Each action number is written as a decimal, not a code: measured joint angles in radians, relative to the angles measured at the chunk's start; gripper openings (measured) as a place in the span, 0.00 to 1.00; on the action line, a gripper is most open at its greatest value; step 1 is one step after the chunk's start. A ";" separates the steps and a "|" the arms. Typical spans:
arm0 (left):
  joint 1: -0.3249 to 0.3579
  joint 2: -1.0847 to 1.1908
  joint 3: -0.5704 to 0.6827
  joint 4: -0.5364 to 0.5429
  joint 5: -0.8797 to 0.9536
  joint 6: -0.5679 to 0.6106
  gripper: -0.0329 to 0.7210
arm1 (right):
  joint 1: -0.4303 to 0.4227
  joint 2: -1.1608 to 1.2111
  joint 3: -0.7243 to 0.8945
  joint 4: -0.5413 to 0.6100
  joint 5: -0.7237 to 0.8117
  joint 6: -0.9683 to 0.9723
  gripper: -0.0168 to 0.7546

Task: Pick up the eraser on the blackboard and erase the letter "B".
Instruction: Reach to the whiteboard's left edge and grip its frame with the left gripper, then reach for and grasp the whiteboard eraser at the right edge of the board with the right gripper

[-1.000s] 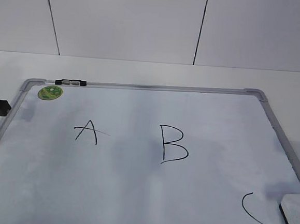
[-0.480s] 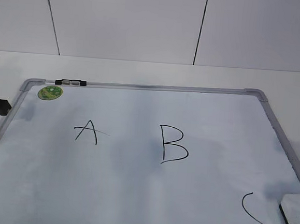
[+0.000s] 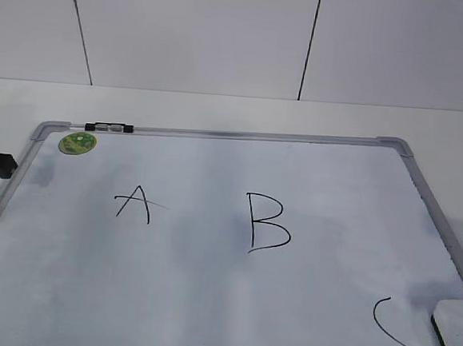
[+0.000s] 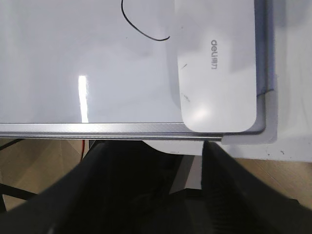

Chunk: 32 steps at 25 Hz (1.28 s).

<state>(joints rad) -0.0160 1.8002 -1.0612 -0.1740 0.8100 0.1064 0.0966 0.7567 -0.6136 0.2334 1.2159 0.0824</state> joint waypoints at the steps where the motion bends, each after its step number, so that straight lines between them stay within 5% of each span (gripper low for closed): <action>1: 0.000 0.000 0.000 0.000 0.000 0.000 0.25 | 0.000 0.000 0.000 0.000 0.000 0.000 0.59; 27: 0.000 0.062 -0.020 0.000 0.011 0.001 0.25 | 0.000 0.000 0.000 0.000 0.000 0.000 0.59; 32: 0.000 0.062 -0.022 -0.003 0.014 0.001 0.11 | 0.000 0.000 0.000 0.000 0.000 0.000 0.59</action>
<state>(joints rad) -0.0160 1.8619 -1.0829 -0.1766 0.8241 0.1071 0.0966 0.7567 -0.6136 0.2334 1.2161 0.0824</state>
